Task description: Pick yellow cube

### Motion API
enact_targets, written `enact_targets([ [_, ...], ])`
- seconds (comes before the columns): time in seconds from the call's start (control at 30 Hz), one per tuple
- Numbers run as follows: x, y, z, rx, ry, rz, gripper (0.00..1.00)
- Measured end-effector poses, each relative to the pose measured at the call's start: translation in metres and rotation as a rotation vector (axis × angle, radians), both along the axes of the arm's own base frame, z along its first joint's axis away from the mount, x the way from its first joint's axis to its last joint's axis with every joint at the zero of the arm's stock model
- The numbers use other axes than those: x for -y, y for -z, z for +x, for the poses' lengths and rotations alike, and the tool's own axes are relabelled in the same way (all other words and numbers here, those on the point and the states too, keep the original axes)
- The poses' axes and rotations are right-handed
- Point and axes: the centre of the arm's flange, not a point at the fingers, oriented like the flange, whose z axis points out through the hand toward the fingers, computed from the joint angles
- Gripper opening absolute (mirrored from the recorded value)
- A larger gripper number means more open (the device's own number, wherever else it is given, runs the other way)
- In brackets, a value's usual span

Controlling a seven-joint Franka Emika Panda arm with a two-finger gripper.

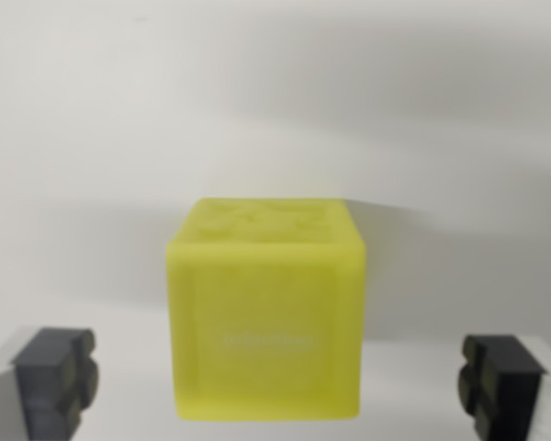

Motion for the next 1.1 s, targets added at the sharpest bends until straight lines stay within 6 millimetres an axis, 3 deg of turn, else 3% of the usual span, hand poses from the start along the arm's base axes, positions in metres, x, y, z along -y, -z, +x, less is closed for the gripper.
enact_targets([
  [1.1,-0.002,0.049,-0.007,0.000,-0.004,0.001,1.00],
])
